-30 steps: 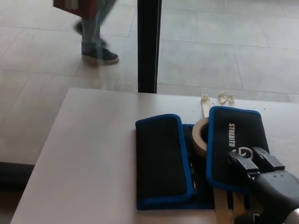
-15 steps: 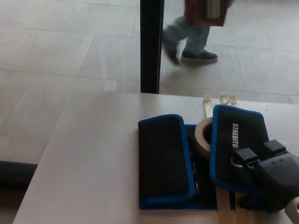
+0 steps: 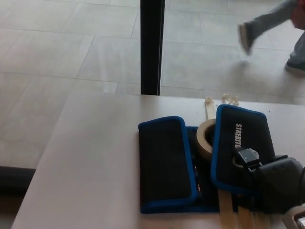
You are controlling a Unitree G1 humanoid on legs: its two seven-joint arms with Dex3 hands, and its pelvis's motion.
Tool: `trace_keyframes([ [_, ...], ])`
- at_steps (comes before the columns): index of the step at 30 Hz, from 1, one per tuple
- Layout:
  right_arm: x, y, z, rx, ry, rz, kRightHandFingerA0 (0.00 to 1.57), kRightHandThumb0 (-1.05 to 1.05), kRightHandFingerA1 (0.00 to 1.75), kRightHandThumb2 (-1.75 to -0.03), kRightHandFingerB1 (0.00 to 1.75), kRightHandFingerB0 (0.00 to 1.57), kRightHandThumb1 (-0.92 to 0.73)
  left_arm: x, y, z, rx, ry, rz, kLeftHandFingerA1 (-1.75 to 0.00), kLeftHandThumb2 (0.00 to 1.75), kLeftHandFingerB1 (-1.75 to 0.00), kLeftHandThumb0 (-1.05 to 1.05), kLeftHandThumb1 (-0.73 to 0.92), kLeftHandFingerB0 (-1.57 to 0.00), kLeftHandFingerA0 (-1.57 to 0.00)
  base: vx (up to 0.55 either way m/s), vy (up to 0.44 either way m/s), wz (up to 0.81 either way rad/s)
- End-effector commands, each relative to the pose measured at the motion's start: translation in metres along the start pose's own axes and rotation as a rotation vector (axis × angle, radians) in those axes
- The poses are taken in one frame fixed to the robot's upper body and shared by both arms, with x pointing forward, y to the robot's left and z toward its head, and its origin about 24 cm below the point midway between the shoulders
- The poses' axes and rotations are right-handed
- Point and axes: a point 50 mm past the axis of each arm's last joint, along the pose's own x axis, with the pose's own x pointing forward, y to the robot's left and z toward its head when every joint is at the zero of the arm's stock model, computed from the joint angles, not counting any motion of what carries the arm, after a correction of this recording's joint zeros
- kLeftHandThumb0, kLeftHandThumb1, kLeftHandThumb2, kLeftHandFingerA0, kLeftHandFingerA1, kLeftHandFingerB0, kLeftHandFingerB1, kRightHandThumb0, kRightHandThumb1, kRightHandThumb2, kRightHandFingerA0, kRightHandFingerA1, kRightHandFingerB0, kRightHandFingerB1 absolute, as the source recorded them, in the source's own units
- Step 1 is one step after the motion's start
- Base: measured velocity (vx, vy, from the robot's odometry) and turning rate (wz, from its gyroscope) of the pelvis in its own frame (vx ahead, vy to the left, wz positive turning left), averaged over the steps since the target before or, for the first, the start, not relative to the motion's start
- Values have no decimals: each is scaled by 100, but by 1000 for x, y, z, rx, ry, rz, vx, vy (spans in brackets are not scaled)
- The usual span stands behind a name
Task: The robot uses its right hand to open a black folded toolkit cover kept in the middle of the desk
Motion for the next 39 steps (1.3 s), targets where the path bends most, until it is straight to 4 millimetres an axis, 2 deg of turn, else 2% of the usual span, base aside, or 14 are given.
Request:
trace_keyframes([
  [1,0,1,-13,61,127,-113,99,-29,175,-70,47,58,-71,-1,13,4,-33,-8,26,-68,62,-51,-66,75,-44,-51,0,0,0],
  [3,6,-5,-10,245,286,-213,96,-35,175,-65,67,90,-68,-2,13,4,-39,-20,27,-68,62,-50,-69,75,-43,-51,0,0,0],
  [4,5,-5,-9,283,316,-243,124,-36,134,-97,83,85,-50,-2,13,4,-44,-19,25,-68,62,-51,-68,74,-43,-50,0,0,0],
  [5,3,-6,-6,350,362,-294,99,-33,169,-68,95,88,-67,-1,12,3,-58,-11,23,-69,62,-50,-68,74,-42,-50,0,0,0],
  [8,-4,-8,1,510,467,-415,97,-33,168,-73,115,83,-71,-1,12,2,-58,-11,15,-68,62,-50,-67,76,-42,-48,0,0,0],
  [9,-7,-9,3,555,508,-459,118,-37,131,-102,107,85,-57,-1,11,2,-57,-8,16,-69,62,-50,-67,75,-42,-49,0,0,0],
  [10,-7,-9,4,557,510,-460,93,-33,175,-84,144,67,-77,-1,11,3,-61,-1,24,-68,62,-50,-68,75,-43,-50,0,0,0],
  [12,-12,-15,4,657,591,-600,120,-39,131,-105,109,89,-58,-1,11,4,-70,-5,23,-69,62,-50,-67,75,-42,-51,0,0,0],
  [15,-11,-24,-3,773,712,-743,98,-37,170,-87,129,86,-66,-2,14,4,-63,-18,27,-68,63,-50,-69,75,-41,-51,0,0,0],
  [18,-10,-41,-25,925,847,-937,128,-35,131,-111,107,98,-55,-2,14,4,-49,-20,19,-64,63,-48,-69,78,-41,-48,0,0,0],
  [27,-10,-70,-79,1514,1233,-1309,91,-10,135,-94,90,88,-55,-2,19,9,-66,-17,51,-63,62,-46,-69,77,-45,-53,0,0,0],
  [31,-12,-73,-105,1591,1416,-1338,75,-17,132,-72,88,81,-64,-1,18,9,-61,-15,49,-62,62,-46,-71,77,-44,-52,0,0,0],
  [32,-16,-73,-118,1610,1489,-1357,71,-23,133,-66,86,79,-67,-1,18,9,-60,-19,44,-67,99,-58,-69,59,-40,-49,0,0,0],
  [39,-80,-39,-158,1383,1534,-1080,66,-30,134,-81,106,75,-56,-2,20,11,-50,-19,48,-64,63,-48,-69,77,-44,-53,0,0,1],
])
